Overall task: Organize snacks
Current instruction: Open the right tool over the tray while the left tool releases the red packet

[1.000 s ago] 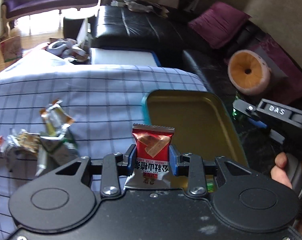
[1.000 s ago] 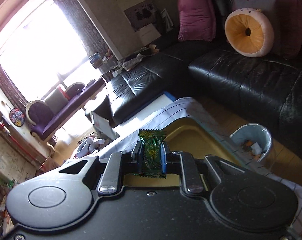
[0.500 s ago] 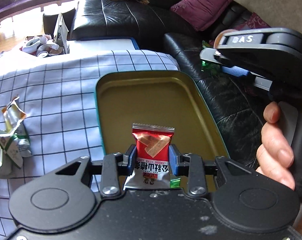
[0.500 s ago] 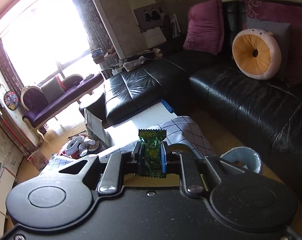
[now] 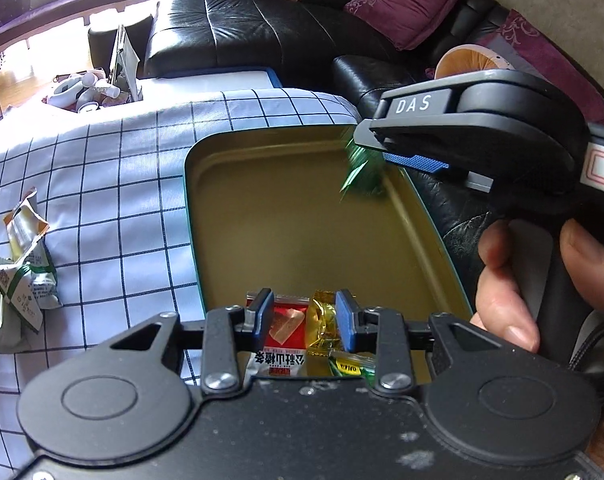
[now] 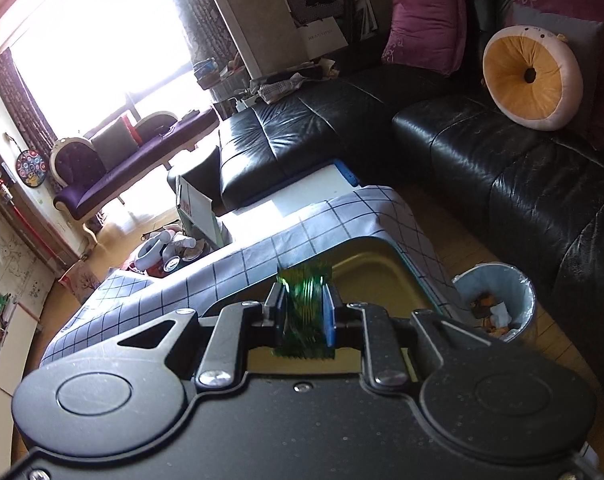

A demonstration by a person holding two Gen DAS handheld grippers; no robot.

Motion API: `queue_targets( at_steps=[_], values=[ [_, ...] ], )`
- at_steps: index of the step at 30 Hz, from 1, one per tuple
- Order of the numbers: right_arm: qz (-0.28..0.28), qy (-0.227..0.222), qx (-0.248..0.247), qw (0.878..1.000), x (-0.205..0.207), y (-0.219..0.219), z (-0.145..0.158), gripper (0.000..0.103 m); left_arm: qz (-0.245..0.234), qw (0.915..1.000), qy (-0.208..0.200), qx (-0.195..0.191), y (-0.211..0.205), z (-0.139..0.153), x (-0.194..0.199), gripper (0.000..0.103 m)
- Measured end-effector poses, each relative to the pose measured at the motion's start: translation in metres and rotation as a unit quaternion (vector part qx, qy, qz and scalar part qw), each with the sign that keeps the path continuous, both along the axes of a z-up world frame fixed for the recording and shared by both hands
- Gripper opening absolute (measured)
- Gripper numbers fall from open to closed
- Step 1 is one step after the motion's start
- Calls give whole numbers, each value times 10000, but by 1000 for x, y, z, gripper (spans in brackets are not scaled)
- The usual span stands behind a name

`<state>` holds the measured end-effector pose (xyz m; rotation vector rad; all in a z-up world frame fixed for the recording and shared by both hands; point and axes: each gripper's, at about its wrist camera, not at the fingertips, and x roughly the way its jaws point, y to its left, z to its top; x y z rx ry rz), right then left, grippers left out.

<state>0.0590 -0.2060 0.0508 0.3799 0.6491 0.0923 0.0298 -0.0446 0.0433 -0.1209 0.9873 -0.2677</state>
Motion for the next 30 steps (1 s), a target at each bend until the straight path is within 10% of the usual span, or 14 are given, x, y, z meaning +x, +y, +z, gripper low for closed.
queue_targets(
  at_steps=[30],
  values=[
    [-87,325,-137,9993,0,12,-4,34,553,9967,-263,533,12,10,-5,33]
  ],
)
